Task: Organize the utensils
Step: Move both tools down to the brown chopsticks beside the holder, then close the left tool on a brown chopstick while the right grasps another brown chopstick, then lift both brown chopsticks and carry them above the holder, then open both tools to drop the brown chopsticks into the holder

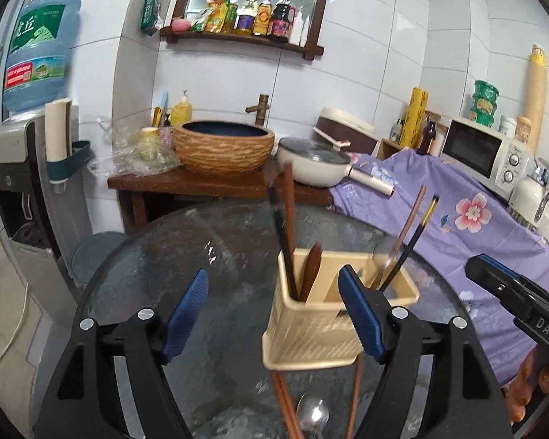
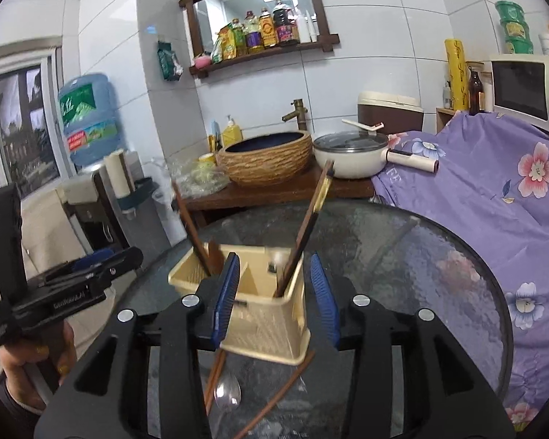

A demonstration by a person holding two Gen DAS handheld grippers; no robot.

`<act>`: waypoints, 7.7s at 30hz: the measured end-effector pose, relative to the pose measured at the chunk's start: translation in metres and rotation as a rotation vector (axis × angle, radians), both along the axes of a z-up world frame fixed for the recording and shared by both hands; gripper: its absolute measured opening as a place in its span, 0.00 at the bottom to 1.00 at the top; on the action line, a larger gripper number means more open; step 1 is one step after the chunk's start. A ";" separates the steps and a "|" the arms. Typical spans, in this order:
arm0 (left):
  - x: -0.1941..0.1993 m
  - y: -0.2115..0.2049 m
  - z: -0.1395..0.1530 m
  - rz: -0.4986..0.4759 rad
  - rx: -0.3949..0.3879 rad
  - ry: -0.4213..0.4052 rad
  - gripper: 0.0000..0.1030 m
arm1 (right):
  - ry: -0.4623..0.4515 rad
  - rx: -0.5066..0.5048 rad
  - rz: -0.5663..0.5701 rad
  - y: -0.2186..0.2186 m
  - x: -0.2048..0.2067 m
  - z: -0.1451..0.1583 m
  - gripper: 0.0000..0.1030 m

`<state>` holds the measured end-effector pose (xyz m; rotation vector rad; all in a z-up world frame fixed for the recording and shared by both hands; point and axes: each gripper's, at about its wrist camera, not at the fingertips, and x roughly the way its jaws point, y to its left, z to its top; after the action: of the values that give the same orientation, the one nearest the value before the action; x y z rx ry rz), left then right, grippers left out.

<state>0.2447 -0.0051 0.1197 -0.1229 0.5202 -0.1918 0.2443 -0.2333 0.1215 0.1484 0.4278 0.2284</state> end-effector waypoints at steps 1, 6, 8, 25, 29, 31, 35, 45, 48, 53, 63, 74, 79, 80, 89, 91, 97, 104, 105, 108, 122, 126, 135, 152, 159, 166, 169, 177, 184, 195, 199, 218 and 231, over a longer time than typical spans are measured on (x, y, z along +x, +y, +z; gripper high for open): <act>-0.004 0.002 -0.007 0.001 0.001 0.014 0.70 | 0.011 -0.021 0.007 0.004 -0.005 -0.007 0.40; -0.008 0.005 -0.051 -0.015 0.027 0.133 0.68 | 0.174 -0.087 0.027 0.018 -0.006 -0.058 0.40; -0.007 0.001 -0.069 -0.032 0.044 0.187 0.62 | 0.242 -0.102 0.015 0.019 0.000 -0.080 0.40; -0.007 -0.023 -0.147 -0.094 0.125 0.376 0.45 | 0.495 -0.107 -0.059 0.040 0.037 -0.167 0.40; -0.010 -0.028 -0.151 -0.110 0.115 0.381 0.44 | 0.493 -0.110 -0.062 0.042 0.039 -0.168 0.40; -0.010 -0.030 -0.151 -0.115 0.125 0.378 0.43 | 0.489 -0.132 -0.062 0.046 0.037 -0.168 0.40; -0.012 -0.037 -0.154 -0.123 0.144 0.381 0.38 | 0.480 -0.162 -0.065 0.049 0.036 -0.168 0.40; -0.010 -0.042 -0.155 -0.119 0.153 0.377 0.37 | 0.465 -0.232 -0.061 0.059 0.027 -0.168 0.40; -0.009 -0.041 -0.155 -0.118 0.168 0.382 0.36 | 0.473 -0.243 -0.046 0.058 0.022 -0.167 0.40; -0.007 -0.031 -0.155 -0.121 0.197 0.381 0.30 | 0.487 -0.245 -0.016 0.044 0.015 -0.165 0.40; 0.010 -0.020 -0.154 -0.100 0.194 0.399 0.28 | 0.506 -0.239 -0.002 0.024 0.014 -0.165 0.38; 0.022 -0.019 -0.155 -0.097 0.196 0.394 0.11 | 0.479 -0.265 0.040 0.029 0.023 -0.165 0.24; 0.025 -0.018 -0.156 -0.102 0.195 0.395 0.11 | 0.488 -0.280 0.093 0.028 0.020 -0.165 0.17; 0.025 -0.018 -0.156 -0.105 0.195 0.396 0.11 | 0.490 -0.285 0.104 0.027 0.021 -0.165 0.17; 0.032 -0.017 -0.157 -0.106 0.184 0.416 0.09 | 0.527 -0.256 0.068 0.016 0.033 -0.164 0.17; 0.036 -0.017 -0.157 -0.103 0.178 0.426 0.09 | 0.539 -0.248 0.036 0.017 0.039 -0.163 0.17; 0.043 -0.017 -0.158 -0.088 0.169 0.432 0.10 | 0.567 -0.232 -0.046 0.018 0.057 -0.162 0.18; 0.053 -0.024 -0.159 -0.077 0.185 0.432 0.10 | 0.578 -0.236 -0.087 0.019 0.074 -0.164 0.18; 0.055 -0.023 -0.159 -0.073 0.183 0.434 0.10 | 0.581 -0.233 -0.090 0.019 0.077 -0.164 0.18; 0.058 -0.023 -0.160 -0.064 0.184 0.439 0.10 | 0.581 -0.222 -0.104 0.016 0.084 -0.164 0.17; 0.051 -0.030 -0.162 -0.032 0.201 0.415 0.07 | 0.548 -0.187 -0.129 0.011 0.079 -0.169 0.07; 0.047 -0.034 -0.162 -0.025 0.208 0.409 0.07 | 0.540 -0.180 -0.132 0.008 0.074 -0.170 0.07; 0.040 -0.020 -0.150 -0.020 0.146 0.391 0.06 | 0.485 -0.048 -0.105 -0.010 0.058 -0.162 0.07; -0.008 -0.007 -0.076 -0.070 0.067 0.213 0.06 | 0.267 0.085 -0.010 -0.020 -0.001 -0.097 0.07; -0.024 -0.008 -0.050 -0.102 0.059 0.145 0.06 | 0.191 0.080 0.028 -0.022 -0.021 -0.066 0.07; -0.033 -0.005 -0.030 -0.130 0.024 0.116 0.06 | 0.114 0.103 0.078 -0.023 -0.038 -0.035 0.07; -0.037 -0.004 -0.022 -0.132 0.020 0.097 0.06 | 0.092 0.098 0.086 -0.022 -0.042 -0.024 0.07; -0.047 -0.004 -0.001 -0.150 0.016 0.045 0.06 | 0.045 0.098 0.121 -0.021 -0.048 -0.001 0.07; -0.053 -0.009 0.016 -0.179 0.024 0.011 0.06 | 0.021 0.086 0.147 -0.016 -0.049 0.017 0.07; -0.052 -0.019 0.067 -0.225 0.022 -0.064 0.06 | -0.037 0.044 0.173 -0.002 -0.043 0.070 0.07; -0.050 -0.022 0.097 -0.225 0.026 -0.116 0.06 | -0.058 0.041 0.167 -0.002 -0.035 0.097 0.07; 0.020 -0.044 0.146 -0.049 0.041 -0.222 0.06 | -0.175 -0.026 0.027 0.011 0.035 0.153 0.07; 0.051 -0.053 0.046 -0.044 0.101 -0.050 0.06 | -0.031 -0.049 0.014 0.012 0.066 0.061 0.07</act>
<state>0.2954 -0.0578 0.1658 -0.0086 0.4825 -0.2106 0.3107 -0.2213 0.1823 0.0935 0.4034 0.2337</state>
